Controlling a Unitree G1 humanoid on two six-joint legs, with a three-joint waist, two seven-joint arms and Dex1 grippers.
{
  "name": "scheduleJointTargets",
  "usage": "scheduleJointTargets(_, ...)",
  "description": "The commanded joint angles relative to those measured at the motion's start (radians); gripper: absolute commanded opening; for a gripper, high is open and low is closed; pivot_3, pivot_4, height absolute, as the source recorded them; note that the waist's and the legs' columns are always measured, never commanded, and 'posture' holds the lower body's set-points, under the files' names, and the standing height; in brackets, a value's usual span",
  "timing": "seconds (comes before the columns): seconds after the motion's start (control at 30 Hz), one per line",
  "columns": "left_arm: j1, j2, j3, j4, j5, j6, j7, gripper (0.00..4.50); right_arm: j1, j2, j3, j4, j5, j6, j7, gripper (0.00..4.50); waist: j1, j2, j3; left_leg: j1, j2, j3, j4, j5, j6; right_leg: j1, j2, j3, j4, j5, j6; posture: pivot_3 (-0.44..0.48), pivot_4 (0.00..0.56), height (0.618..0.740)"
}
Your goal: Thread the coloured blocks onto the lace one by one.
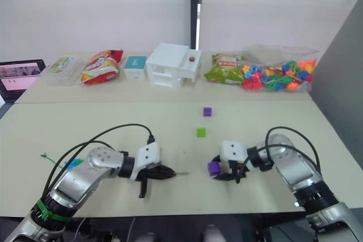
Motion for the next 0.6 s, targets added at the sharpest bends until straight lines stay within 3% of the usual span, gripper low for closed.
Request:
scheduleJointTargets(0.03,0.004,0.008,0.024,-0.039,-0.025,0.003,0.005,0.00,-0.011,0.006,-0.016,-0.010,-0.004,-0.013,0.003,1.30,0.000,0.000,0.000,0.000,0.000,0.000,0.000,0.000,0.000,0.000,0.000,0.000,0.000,0.000,0.000,0.000,0.150,0.740)
scheduleJointTargets(0.17,-0.001,0.010,0.024,-0.044,-0.030,0.008,0.011,0.00,-0.007,0.015,-0.024,-0.038,0.009,0.025,-0.006,1.19,0.000,0.000,0.000,0.000,0.000,0.000,0.000,0.000,0.000,0.000,0.000,0.000,0.000,0.000,0.000,0.000,0.150,0.740)
scheduleJointTargets(0.37,-0.012,0.008,0.021,-0.055,-0.044,0.021,0.022,0.00,0.002,0.057,-0.009,-0.216,0.029,0.234,-0.069,1.19,0.000,0.000,0.000,0.000,0.000,0.000,0.001,0.000,0.000,-0.002,0.000,0.000,0.006,0.000,0.000,0.000,0.150,0.740)
scheduleJointTargets(0.6,-0.023,0.010,-0.003,-0.050,-0.027,0.021,0.027,0.00,0.030,0.064,0.066,-0.228,-0.054,0.294,-0.125,1.19,0.003,0.000,0.000,0.001,-0.001,-0.001,0.001,0.000,0.000,-0.001,0.000,0.000,0.006,0.000,0.000,0.000,0.150,0.740)
